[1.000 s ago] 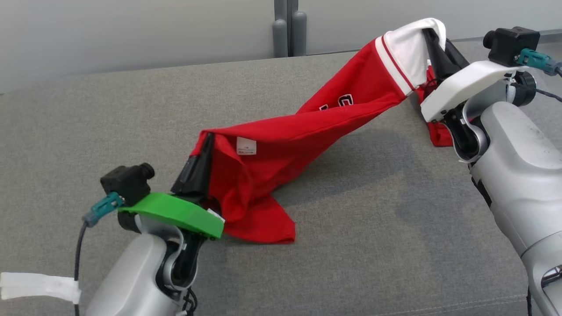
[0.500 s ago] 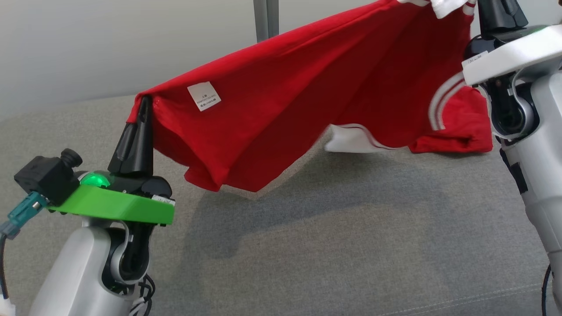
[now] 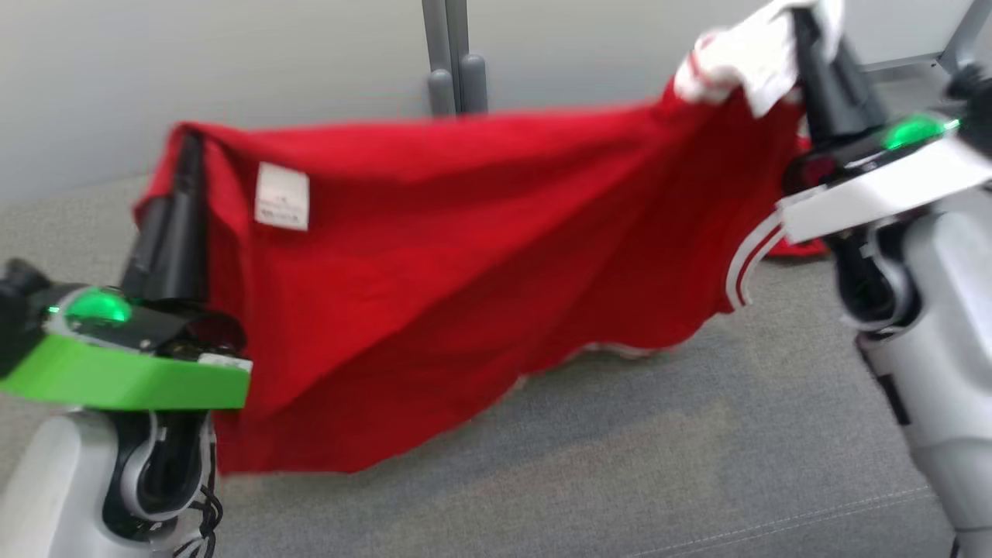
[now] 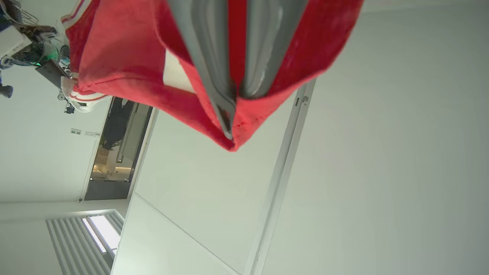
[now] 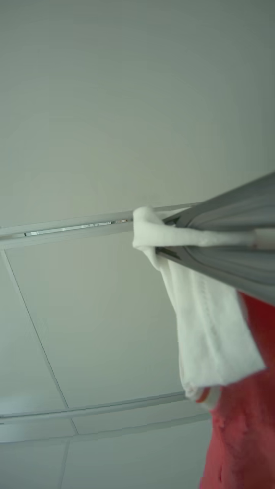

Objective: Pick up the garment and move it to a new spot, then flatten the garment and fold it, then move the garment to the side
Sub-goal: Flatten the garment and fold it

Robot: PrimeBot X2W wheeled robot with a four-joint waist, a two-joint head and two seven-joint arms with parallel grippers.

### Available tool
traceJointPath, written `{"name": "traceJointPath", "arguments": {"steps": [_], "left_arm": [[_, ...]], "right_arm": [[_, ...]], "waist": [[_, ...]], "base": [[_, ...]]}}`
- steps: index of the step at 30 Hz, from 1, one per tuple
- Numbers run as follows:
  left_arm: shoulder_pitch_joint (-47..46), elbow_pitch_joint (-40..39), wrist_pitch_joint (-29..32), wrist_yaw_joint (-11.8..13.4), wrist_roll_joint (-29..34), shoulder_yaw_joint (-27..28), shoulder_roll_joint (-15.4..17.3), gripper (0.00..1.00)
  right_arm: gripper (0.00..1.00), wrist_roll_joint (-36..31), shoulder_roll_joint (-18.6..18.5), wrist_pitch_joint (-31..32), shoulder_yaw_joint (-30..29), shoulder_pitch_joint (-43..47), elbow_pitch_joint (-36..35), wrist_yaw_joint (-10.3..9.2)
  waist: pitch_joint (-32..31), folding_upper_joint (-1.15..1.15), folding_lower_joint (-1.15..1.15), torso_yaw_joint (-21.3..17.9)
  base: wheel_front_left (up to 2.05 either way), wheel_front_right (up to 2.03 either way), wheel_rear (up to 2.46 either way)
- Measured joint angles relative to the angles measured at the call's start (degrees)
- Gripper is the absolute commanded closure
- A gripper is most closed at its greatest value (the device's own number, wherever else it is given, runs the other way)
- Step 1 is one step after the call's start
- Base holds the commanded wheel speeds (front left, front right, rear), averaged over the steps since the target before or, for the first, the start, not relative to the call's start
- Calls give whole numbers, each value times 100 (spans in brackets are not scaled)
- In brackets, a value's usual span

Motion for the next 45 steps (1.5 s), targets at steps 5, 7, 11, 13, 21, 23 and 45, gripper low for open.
{"name": "traceJointPath", "arguments": {"steps": [5,7,11,13,21,23,45], "left_arm": [[-300,1015,902,22,-278,-307,241,100],[-1001,1779,1122,205,-76,-76,549,100],[-2716,1659,934,285,253,380,667,100],[-3279,1483,933,238,283,364,656,100],[-2363,2146,1601,-182,80,-522,646,100],[-1814,2471,1912,-269,-99,-821,631,100],[-489,3321,1695,-706,-280,-1213,512,100]], "right_arm": [[100,274,408,680,681,-47,668,5],[100,26,689,856,890,-762,1118,-3],[100,-77,950,307,22,-2359,832,-411],[100,-70,968,159,-143,-2746,706,-464],[100,107,989,519,420,-1223,1705,-398],[100,182,983,692,588,-607,2068,-388],[100,673,1262,100,616,714,2236,5]], "waist": [[154,0,0,13],[257,0,0,20],[374,0,0,50],[428,0,0,72],[659,0,0,92],[742,0,0,93],[1038,0,0,118]], "base": [[0,0,0],[0,0,0],[0,0,0],[0,0,0],[0,0,0],[0,0,0],[0,0,0]]}}
